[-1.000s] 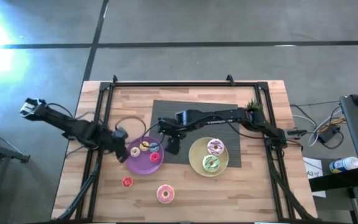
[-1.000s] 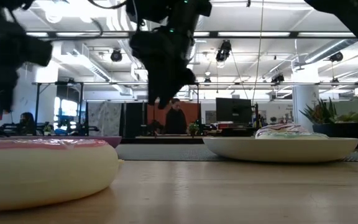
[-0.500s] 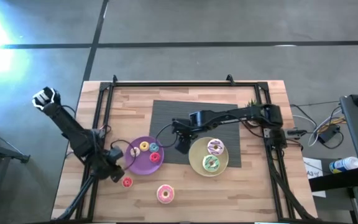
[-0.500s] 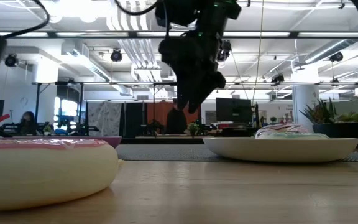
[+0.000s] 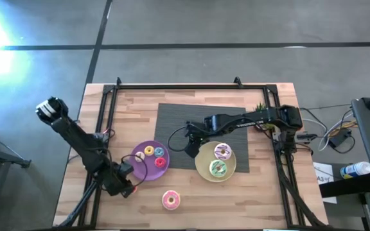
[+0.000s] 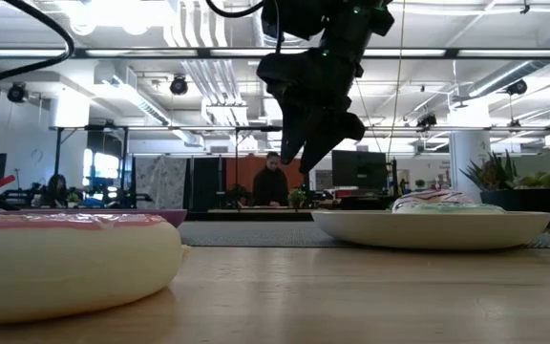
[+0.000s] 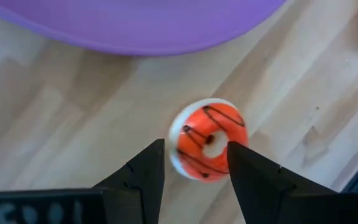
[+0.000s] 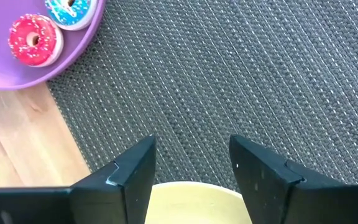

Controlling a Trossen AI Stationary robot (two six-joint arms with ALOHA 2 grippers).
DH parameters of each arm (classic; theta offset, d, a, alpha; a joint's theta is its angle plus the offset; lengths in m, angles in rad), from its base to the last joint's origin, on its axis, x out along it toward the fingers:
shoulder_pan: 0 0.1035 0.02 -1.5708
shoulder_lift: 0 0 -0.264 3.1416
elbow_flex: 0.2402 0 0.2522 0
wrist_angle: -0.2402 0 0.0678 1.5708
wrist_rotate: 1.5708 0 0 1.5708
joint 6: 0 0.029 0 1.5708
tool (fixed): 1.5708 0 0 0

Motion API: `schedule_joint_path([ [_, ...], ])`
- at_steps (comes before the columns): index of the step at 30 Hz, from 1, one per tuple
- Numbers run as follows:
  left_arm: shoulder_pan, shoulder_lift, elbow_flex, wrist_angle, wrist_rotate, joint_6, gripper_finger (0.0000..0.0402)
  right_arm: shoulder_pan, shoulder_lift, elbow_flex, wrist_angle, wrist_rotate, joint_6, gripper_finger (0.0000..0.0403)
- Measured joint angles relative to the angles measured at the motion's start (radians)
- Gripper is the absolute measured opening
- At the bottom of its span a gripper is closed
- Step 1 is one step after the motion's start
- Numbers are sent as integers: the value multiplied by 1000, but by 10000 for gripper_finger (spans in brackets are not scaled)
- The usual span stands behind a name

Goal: Pick & Place donuts
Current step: Put the small orange donut on the purple plate

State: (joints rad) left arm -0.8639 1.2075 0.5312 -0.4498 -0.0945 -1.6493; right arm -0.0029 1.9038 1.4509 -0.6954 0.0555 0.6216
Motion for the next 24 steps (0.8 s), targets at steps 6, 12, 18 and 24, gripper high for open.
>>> schedule_joint_path([
  [6, 0, 55, -9, 68, 6, -11, 142, 0, 1, 0, 4, 0, -21, 194],
  [12, 0, 83, -10, 63, 4, -32, 82, 1, 1, 0, 4, 0, -37, 194],
  [18, 3, 33, -14, 60, -23, -35, 7, 1, 2, 0, 4, 0, -45, 194],
  [24, 83, -127, -13, -5, -167, -10, 1, 1, 2, 0, 7, 0, -49, 194],
])
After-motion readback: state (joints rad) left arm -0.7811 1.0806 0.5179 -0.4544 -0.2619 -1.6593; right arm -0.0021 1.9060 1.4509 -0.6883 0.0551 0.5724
